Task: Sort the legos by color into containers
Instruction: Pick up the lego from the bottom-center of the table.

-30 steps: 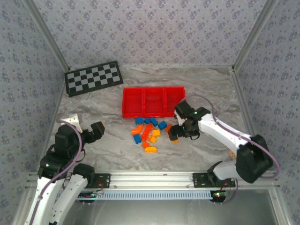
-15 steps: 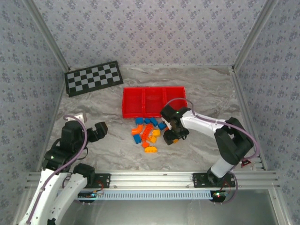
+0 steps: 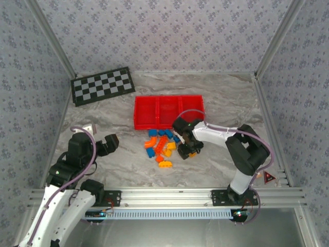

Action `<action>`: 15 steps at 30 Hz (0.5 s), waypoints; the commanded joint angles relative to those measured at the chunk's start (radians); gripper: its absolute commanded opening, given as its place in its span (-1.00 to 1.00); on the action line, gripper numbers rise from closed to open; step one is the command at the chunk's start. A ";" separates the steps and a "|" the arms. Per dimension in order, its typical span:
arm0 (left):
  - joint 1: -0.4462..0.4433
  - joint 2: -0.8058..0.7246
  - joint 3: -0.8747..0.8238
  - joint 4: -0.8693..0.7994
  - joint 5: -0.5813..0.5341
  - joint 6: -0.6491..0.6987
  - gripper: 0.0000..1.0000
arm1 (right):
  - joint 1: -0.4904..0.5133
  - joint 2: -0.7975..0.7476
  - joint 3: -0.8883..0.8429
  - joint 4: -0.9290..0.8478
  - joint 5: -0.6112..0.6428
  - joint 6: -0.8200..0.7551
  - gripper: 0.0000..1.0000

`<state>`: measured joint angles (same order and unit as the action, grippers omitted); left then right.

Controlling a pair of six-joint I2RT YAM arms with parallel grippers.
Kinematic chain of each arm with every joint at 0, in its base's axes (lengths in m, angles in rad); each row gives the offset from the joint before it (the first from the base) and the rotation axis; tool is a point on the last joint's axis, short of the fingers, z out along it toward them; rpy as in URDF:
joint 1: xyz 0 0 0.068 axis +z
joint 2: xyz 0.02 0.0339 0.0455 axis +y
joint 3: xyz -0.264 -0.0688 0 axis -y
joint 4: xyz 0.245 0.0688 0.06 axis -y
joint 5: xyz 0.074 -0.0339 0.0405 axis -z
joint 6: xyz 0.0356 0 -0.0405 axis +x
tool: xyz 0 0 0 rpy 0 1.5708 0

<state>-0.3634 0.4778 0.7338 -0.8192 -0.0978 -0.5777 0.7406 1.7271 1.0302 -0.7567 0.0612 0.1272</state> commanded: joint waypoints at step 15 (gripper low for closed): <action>-0.034 -0.107 -0.020 0.025 -0.015 -0.007 0.99 | 0.086 -0.057 0.111 -0.133 0.118 0.068 -0.48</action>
<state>-0.3851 0.3882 0.7246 -0.8143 -0.1089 -0.5858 0.8143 1.7309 1.0996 -0.8146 0.1390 0.1585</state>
